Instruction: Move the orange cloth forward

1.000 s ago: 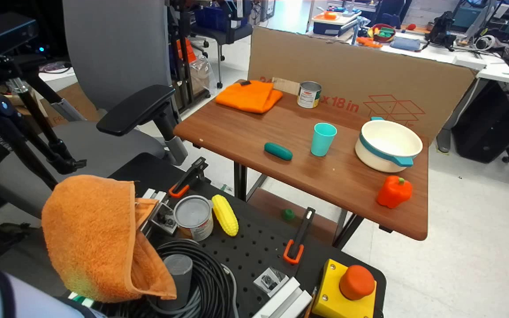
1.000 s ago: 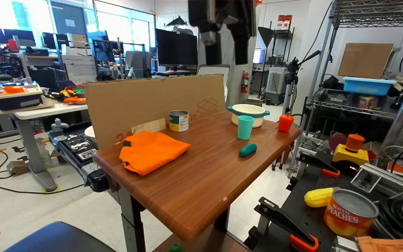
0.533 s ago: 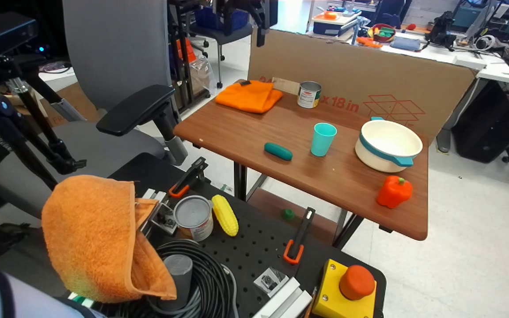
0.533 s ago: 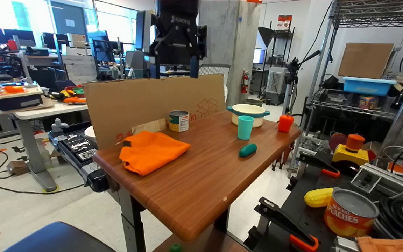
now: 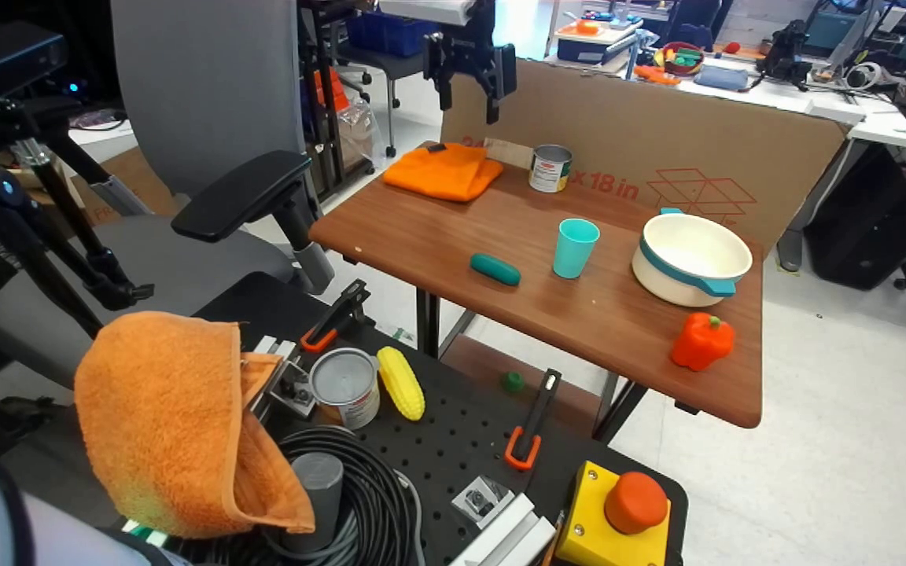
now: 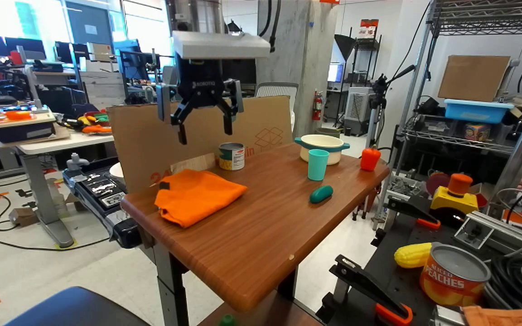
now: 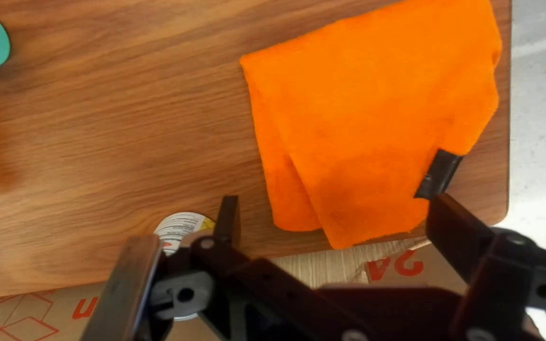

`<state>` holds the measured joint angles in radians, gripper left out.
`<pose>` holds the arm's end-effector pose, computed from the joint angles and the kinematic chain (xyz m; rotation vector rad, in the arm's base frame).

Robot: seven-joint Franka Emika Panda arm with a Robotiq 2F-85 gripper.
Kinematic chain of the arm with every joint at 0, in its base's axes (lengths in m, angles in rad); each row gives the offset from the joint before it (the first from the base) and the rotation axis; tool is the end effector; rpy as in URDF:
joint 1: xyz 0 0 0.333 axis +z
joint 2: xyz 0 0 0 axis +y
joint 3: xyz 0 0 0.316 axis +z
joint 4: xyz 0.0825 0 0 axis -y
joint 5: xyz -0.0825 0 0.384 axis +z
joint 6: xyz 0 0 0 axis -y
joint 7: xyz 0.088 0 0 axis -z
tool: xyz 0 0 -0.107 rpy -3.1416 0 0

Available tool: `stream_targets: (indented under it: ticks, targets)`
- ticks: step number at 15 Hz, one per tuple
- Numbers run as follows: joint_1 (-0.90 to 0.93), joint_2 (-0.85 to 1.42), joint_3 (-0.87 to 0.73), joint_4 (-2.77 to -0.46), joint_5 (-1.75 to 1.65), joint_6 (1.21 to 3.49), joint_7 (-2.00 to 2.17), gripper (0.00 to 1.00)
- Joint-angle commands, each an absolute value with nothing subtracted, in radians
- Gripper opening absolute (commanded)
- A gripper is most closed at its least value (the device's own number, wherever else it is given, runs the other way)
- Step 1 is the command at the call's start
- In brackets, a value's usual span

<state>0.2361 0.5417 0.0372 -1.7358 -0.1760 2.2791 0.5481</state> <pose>0.6446 0.1739 0.2682 3.0263 -0.2513 0.0733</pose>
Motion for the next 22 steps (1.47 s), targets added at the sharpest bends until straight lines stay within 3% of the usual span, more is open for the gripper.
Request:
stream_targets:
  ticks: [1,12,22]
  targets:
    - [0.299,0.669,-0.008,-1.592,-0.197,2.235,0.582,1.00]
    - [0.334,0.942,-0.054,-1.407,-0.179,2.040,0.538,1.00]
    - [0.382,0.846,0.024,-1.579,-0.205,1.834,0.359,1.00]
